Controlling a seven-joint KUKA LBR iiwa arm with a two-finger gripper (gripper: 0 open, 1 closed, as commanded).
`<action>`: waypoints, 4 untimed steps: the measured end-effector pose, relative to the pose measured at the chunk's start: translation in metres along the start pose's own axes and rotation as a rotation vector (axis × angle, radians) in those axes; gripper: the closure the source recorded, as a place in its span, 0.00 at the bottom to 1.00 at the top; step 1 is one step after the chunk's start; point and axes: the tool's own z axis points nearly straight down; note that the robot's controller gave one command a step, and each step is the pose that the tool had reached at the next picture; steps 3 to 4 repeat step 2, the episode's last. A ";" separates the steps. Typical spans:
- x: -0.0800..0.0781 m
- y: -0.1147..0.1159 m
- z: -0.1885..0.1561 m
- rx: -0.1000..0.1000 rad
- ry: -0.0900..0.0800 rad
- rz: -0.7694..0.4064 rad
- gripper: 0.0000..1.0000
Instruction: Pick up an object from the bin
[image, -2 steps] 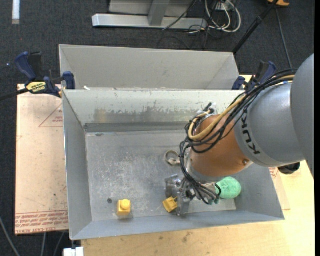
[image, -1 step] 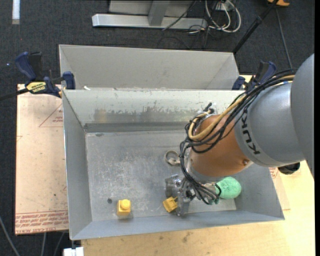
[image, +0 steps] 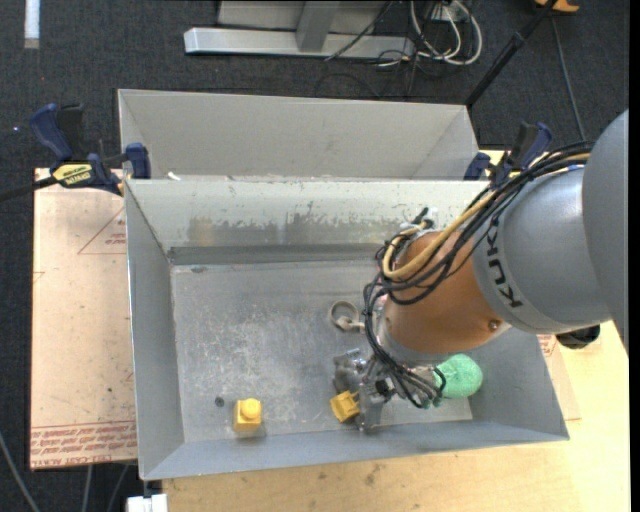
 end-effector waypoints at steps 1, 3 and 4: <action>-0.011 -0.029 0.002 0.000 -0.001 -0.013 1.00; -0.047 0.007 -0.129 0.002 -0.001 -0.027 1.00; -0.047 0.007 -0.129 0.002 -0.001 -0.027 1.00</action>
Offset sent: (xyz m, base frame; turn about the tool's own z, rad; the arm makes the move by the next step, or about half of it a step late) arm 0.0433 0.0169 0.1295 -0.0268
